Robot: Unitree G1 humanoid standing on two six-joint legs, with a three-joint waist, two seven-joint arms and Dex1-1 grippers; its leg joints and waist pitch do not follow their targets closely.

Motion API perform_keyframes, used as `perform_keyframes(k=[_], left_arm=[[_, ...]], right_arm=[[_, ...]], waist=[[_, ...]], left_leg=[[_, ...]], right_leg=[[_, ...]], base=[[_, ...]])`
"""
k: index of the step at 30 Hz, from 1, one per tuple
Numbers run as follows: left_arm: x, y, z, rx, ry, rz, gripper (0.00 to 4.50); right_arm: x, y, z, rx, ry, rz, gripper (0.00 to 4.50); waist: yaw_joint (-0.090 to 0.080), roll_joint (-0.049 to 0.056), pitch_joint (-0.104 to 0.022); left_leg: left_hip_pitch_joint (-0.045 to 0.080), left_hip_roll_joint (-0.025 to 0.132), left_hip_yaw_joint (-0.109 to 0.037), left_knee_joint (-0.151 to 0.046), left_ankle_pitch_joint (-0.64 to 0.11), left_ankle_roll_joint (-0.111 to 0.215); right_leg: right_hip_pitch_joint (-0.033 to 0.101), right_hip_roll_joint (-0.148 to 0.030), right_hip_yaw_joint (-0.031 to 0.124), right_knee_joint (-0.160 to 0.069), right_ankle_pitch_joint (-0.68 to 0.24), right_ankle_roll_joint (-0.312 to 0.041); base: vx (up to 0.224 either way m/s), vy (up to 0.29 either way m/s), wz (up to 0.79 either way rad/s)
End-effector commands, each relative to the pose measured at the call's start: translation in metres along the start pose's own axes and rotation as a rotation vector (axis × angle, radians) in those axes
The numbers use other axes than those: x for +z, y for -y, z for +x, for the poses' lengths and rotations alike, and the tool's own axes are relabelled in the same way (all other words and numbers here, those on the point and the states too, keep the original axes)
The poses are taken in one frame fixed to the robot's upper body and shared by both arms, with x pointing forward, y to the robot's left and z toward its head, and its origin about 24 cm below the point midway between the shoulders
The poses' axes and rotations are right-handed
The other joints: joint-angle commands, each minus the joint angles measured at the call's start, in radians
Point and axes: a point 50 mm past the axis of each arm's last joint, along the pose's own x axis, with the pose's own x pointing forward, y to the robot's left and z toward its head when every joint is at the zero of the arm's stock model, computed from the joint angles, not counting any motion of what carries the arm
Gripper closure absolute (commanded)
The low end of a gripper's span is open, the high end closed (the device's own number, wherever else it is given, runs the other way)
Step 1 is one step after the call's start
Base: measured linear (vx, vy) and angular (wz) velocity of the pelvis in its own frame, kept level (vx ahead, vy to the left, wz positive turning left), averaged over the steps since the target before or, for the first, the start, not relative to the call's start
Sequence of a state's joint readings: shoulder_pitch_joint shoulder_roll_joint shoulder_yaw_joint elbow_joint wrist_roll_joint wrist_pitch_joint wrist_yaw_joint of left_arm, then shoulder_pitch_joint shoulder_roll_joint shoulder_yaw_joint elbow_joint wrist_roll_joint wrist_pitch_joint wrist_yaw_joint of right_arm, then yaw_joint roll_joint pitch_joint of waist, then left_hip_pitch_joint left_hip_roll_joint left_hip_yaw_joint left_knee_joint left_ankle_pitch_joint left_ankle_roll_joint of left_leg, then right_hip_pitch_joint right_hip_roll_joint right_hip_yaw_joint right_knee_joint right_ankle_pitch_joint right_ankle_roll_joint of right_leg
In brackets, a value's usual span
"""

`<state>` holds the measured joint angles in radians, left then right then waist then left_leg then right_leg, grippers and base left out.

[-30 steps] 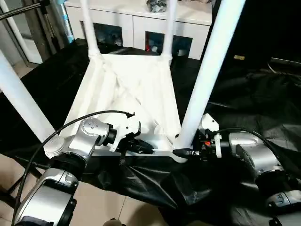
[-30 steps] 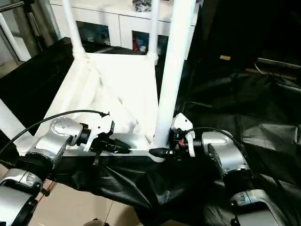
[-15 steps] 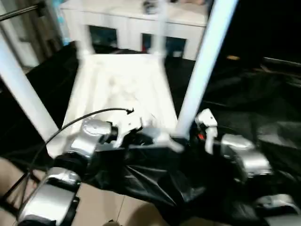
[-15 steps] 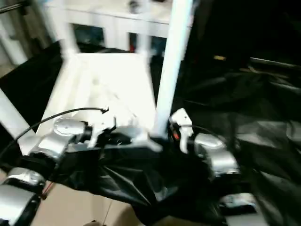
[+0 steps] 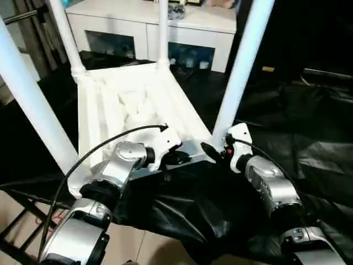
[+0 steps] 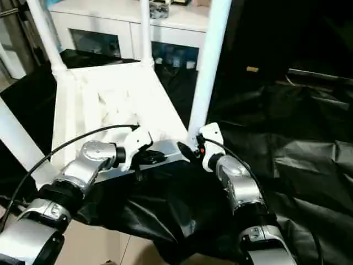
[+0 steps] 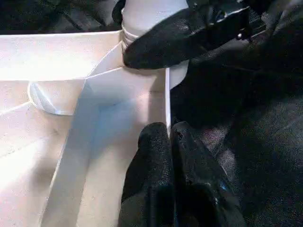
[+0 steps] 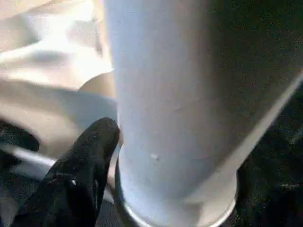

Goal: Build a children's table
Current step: Rotate leg to tighten

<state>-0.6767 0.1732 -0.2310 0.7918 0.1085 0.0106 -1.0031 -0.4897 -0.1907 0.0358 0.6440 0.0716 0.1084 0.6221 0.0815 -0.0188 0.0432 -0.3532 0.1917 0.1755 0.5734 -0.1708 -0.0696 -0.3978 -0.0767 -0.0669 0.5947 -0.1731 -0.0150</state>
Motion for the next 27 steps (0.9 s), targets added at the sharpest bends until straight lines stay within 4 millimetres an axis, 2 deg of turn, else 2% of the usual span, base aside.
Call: perform_keyframes(k=[1, 3, 4, 8, 11, 12, 14, 15, 17, 19, 20, 23, 25, 26, 27], left_arm=[[0.017, 0.016, 0.016, -0.116, 0.093, 0.056, 4.5], [0.015, 0.016, 0.013, -0.131, 0.091, 0.058, 4.5], [0.014, 0.016, 0.011, -0.144, 0.091, 0.063, 4.5], [0.009, 0.016, 0.0, -0.214, 0.077, 0.09, 4.5], [0.006, 0.015, -0.007, -0.261, 0.066, 0.106, 4.5], [0.005, 0.014, -0.012, -0.312, 0.061, 0.11, 4.5], [0.005, 0.015, -0.014, -0.333, 0.06, 0.112, 4.5], [0.005, 0.015, -0.015, -0.356, 0.056, 0.114, 4.5], [0.005, 0.014, -0.018, -0.388, 0.049, 0.117, 4.5], [0.006, 0.014, -0.019, -0.403, 0.047, 0.12, 4.5], [0.006, 0.014, -0.02, -0.411, 0.047, 0.122, 4.5], [0.006, 0.012, -0.021, -0.415, 0.04, 0.132, 4.5], [0.006, 0.012, -0.022, -0.416, 0.034, 0.136, 4.5], [0.005, 0.011, -0.022, -0.415, 0.033, 0.137, 4.5], [0.005, 0.011, -0.022, -0.415, 0.033, 0.137, 4.5]], right_arm=[[0.001, -0.019, 0.009, 0.157, -0.02, -0.039, 0.77], [0.004, -0.017, 0.005, 0.193, -0.003, -0.063, 0.77], [0.006, -0.016, 0.002, 0.216, 0.008, -0.087, 0.77], [0.011, -0.012, -0.012, 0.364, 0.017, -0.101, 0.77], [0.013, -0.011, -0.023, 0.486, -0.006, -0.11, 0.77], [0.012, -0.009, -0.031, 0.568, -0.049, -0.117, 0.77], [0.011, -0.009, -0.033, 0.591, -0.065, -0.116, 0.77], [0.01, -0.008, -0.036, 0.615, -0.08, -0.113, 0.77], [0.009, -0.008, -0.039, 0.655, -0.109, -0.111, 0.77], [0.009, -0.008, -0.04, 0.671, -0.122, -0.114, 0.77], [0.009, -0.008, -0.041, 0.68, -0.13, -0.117, 1.02], [0.006, -0.009, -0.042, 0.687, -0.153, -0.142, 1.1], [0.005, -0.01, -0.042, 0.695, -0.157, -0.144, 1.44], [0.005, -0.012, -0.042, 0.701, -0.156, -0.142, 1.5], [0.005, -0.012, -0.042, 0.701, -0.156, -0.142, 1.5]], waist=[[-0.002, -0.003, -0.057], [0.002, -0.005, -0.058], [0.002, -0.009, -0.059], [0.013, -0.004, -0.065], [0.016, -0.002, -0.064], [0.017, -0.002, -0.062], [0.019, 0.0, -0.061], [0.022, -0.001, -0.058], [0.023, 0.0, -0.059], [0.025, 0.001, -0.059], [0.026, 0.0, -0.059], [0.03, 0.003, -0.061], [0.031, 0.002, -0.062], [0.031, -0.002, -0.062], [0.032, -0.001, -0.061]], left_leg=[[0.006, 0.035, -0.006, -0.065, -0.271, 0.042], [0.003, 0.034, -0.005, -0.063, -0.246, 0.05], [0.002, 0.034, -0.004, -0.063, -0.234, 0.054], [-0.005, 0.037, -0.002, -0.056, -0.153, 0.095], [-0.003, 0.041, 0.0, -0.054, -0.157, 0.115], [-0.003, 0.041, -0.001, -0.055, -0.172, 0.111], [-0.001, 0.043, 0.0, -0.055, -0.189, 0.105], [0.002, 0.045, 0.0, -0.057, -0.21, 0.089], [0.0, 0.045, -0.002, -0.059, -0.216, 0.075], [0.002, 0.046, -0.001, -0.058, -0.22, 0.07], [0.001, 0.045, -0.002, -0.058, -0.217, 0.069], [0.002, 0.045, -0.001, -0.057, -0.204, 0.065], [0.001, 0.045, -0.001, -0.057, -0.201, 0.064], [-0.001, 0.044, -0.001, -0.056, -0.196, 0.065], [0.0, 0.044, -0.002, -0.057, -0.195, 0.066]], right_leg=[[0.043, -0.067, 0.046, -0.081, -0.276, -0.184], [0.046, -0.067, 0.046, -0.077, -0.253, -0.191], [0.048, -0.068, 0.045, -0.075, -0.244, -0.192], [0.057, -0.063, 0.041, -0.057, -0.106, -0.231], [0.053, -0.063, 0.039, -0.054, -0.081, -0.252], [0.054, -0.064, 0.038, -0.058, -0.112, -0.251], [0.05, -0.065, 0.039, -0.06, -0.139, -0.248], [0.048, -0.066, 0.04, -0.065, -0.182, -0.245], [0.048, -0.067, 0.04, -0.065, -0.201, -0.236], [0.046, -0.068, 0.041, -0.065, -0.203, -0.235], [0.047, -0.067, 0.041, -0.065, -0.201, -0.235], [0.047, -0.067, 0.041, -0.063, -0.18, -0.236], [0.047, -0.067, 0.041, -0.061, -0.167, -0.24], [0.049, -0.066, 0.04, -0.06, -0.16, -0.238], [0.049, -0.067, 0.04, -0.06, -0.162, -0.237]], base=[[0.0, 0.0, 0.0], [0.0, 0.0, 0.0], [0.0, 0.0, 0.0], [0.0, 0.0, 0.0], [0.0, 0.0, 0.0], [0.0, 0.0, 0.0], [0.0, 0.0, 0.0], [0.0, 0.0, 0.0], [0.0, 0.0, 0.0], [0.0, 0.0, 0.0], [0.0, 0.0, 0.0], [0.0, 0.0, 0.0], [0.0, 0.0, 0.0], [0.0, 0.0, 0.0], [0.0, 0.0, 0.0]])
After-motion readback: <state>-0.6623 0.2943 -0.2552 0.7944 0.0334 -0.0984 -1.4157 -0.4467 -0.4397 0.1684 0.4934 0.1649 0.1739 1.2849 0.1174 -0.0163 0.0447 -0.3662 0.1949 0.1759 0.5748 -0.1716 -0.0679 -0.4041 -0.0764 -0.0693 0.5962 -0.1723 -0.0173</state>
